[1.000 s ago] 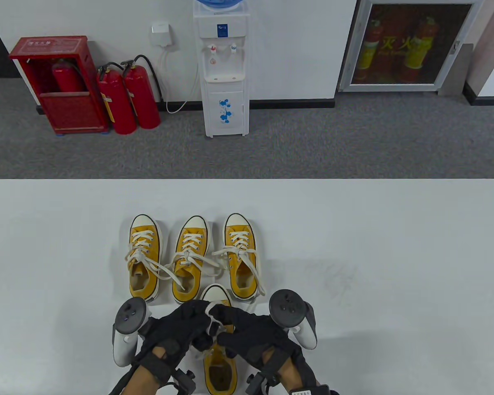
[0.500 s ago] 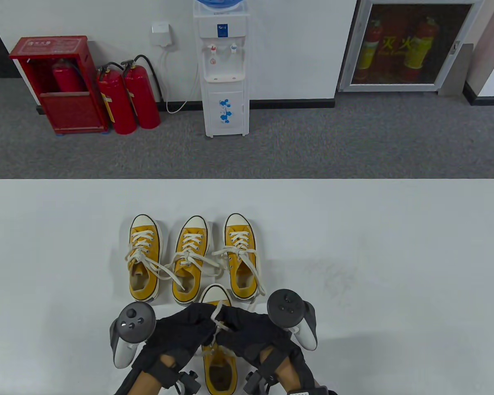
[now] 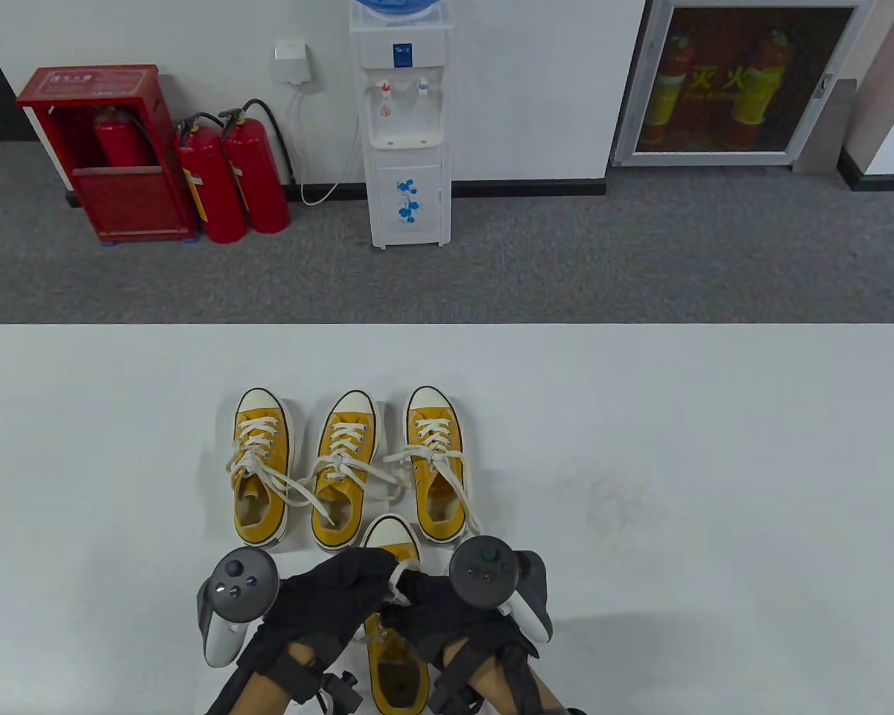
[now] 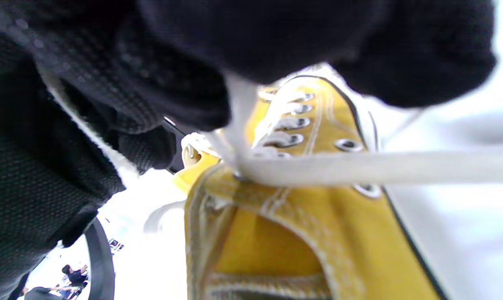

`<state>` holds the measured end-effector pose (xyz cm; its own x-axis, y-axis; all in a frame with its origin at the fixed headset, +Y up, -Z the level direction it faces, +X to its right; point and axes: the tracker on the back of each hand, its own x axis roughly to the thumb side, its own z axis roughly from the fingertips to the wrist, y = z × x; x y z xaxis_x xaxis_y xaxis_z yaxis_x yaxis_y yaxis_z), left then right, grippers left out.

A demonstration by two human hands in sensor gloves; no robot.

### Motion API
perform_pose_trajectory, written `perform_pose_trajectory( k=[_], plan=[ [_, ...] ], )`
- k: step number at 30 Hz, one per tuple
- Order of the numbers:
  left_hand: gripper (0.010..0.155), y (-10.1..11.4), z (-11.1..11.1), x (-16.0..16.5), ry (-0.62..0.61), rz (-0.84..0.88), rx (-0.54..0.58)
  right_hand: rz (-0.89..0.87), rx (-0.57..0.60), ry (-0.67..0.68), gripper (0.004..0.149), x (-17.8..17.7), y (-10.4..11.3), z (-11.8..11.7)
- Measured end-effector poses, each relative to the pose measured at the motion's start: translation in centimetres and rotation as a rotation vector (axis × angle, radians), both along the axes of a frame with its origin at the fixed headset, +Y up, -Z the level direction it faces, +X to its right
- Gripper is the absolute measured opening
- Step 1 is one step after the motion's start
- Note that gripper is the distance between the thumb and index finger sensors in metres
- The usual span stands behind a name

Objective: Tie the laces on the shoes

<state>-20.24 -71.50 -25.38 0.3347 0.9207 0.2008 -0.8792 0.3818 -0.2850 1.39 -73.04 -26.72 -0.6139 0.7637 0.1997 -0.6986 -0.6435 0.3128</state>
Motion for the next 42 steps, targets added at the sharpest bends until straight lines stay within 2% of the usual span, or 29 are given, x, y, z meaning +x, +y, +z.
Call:
perform_pose_trajectory(
  k=[6,10,13,17,23,32,35,39,42],
  plan=[
    [0.04,0.3,0.1,-0.5,0.019,0.058,0.0,-0.045,0.047,-0.047,0.043,0.3,0.1,-0.1],
    [0.041,0.5,0.1,-0.9,0.036,0.076,0.007,-0.103,0.07,-0.062,0.04,0.5,0.2,-0.1],
    [0.046,0.9,0.3,-1.2,0.086,0.049,0.041,-0.124,0.057,-0.059,0.04,0.5,0.1,-0.1],
    [0.055,1.2,0.6,-1.2,0.151,-0.052,0.091,-0.076,0.096,-0.048,0.041,0.1,0.4,0.2],
    [0.07,0.5,0.5,-0.7,0.139,-0.217,-0.005,-0.017,0.206,-0.013,0.041,-0.6,1.2,0.9],
    [0.077,-0.8,-0.3,-1.5,0.07,-0.111,-0.151,0.064,0.315,0.142,0.039,-1.8,2.0,2.2],
    [0.078,-0.9,-0.3,-1.3,0.005,-0.158,-0.197,0.134,0.367,0.189,0.038,-2.3,2.0,2.5],
    [0.074,-1.0,-0.3,-0.5,-0.091,-0.154,-0.25,0.221,0.401,0.185,0.038,-2.8,1.9,2.9],
    [0.069,-0.8,-0.3,-0.4,-0.084,-0.14,-0.243,0.249,0.427,0.162,0.038,-2.8,2.0,3.0]
  ],
)
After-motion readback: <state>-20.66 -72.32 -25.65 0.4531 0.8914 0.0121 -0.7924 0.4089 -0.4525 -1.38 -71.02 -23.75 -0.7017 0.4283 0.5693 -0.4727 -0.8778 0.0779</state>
